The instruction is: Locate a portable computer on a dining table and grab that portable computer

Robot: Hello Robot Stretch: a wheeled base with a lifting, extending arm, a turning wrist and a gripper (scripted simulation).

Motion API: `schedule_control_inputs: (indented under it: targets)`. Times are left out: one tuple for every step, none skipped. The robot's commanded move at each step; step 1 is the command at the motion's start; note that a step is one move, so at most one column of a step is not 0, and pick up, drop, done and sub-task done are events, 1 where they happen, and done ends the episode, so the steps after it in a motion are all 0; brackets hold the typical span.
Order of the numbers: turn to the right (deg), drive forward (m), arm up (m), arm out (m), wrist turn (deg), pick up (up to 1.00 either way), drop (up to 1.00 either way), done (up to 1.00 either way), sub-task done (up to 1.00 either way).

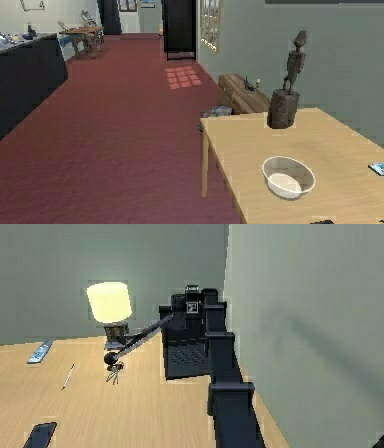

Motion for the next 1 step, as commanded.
schedule_control_inputs:
  targets:
    - [0.0, 0.0, 0.0, 0.0, 45.0, 0.0, 0.0, 0.0, 0.0]
